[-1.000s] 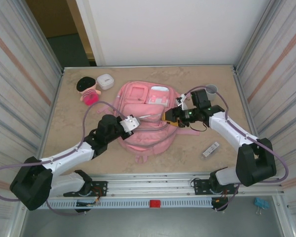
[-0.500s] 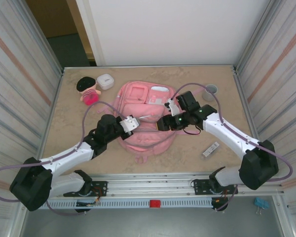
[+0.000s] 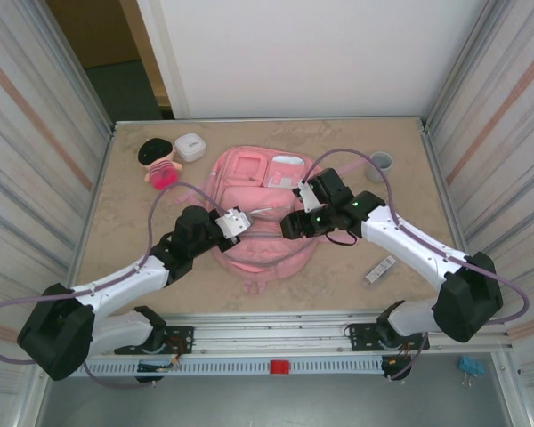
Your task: Pack books, pencil case, and school supplies into a backpack
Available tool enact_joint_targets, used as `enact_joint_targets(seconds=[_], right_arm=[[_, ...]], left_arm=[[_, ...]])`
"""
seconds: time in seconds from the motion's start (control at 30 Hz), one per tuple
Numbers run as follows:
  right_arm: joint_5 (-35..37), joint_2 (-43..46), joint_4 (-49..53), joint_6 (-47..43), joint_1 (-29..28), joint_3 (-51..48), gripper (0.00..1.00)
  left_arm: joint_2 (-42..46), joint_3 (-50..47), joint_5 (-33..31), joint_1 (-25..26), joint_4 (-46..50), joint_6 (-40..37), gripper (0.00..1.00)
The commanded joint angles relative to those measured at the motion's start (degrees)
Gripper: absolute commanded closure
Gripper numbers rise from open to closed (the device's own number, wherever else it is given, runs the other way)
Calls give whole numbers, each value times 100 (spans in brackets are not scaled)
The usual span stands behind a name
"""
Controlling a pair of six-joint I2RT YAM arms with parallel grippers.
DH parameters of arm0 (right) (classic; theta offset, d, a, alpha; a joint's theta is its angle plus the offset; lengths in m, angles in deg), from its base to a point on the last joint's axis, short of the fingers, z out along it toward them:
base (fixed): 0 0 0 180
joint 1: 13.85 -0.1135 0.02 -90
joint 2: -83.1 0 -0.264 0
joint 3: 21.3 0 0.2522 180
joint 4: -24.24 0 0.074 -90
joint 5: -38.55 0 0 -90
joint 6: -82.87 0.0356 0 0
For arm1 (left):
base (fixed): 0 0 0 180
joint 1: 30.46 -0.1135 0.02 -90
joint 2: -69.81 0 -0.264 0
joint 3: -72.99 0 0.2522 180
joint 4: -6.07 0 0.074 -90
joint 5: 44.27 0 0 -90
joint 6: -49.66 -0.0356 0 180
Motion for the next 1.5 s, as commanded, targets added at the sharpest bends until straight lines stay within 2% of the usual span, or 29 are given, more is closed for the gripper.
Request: enact_joint_targets(seconds=[0.0,0.07,0.17,0.37,0.5,0.63,0.8,0.97,1.17,1.37,1.47], right_arm=[[-127,-159,-525,282,-106,165,43],[-110,-231,-565,333,-148,220,43],[285,-320,-490,455,-205,297,44],[1539,-304,86,533,-422,455,61],[1859,-229,236,551,-520,402,74],[2149,-204,409,569,-606,462,80],[2172,-176,382,427,-568,505,89],[1854,-121,419,341,-538,595,100],[1297,10,214,226,-887,615,100],[743,-281,238,95,-1260,937,100],[892,-408,415,60,-1289,1050,100]], left_arm=[[189,45,52,-57,-667,208,100],[189,45,59,-57,-677,221,100],[191,38,68,-56,-678,235,100],[219,25,14,-56,-674,234,100],[185,36,11,-56,-707,234,100],[166,45,-17,-52,-702,244,100],[201,37,-24,-56,-673,227,100],[199,51,-86,-56,-612,280,100],[-9,147,-328,15,-642,599,100],[-271,308,-482,215,-663,655,100],[-250,304,-490,225,-686,688,100]])
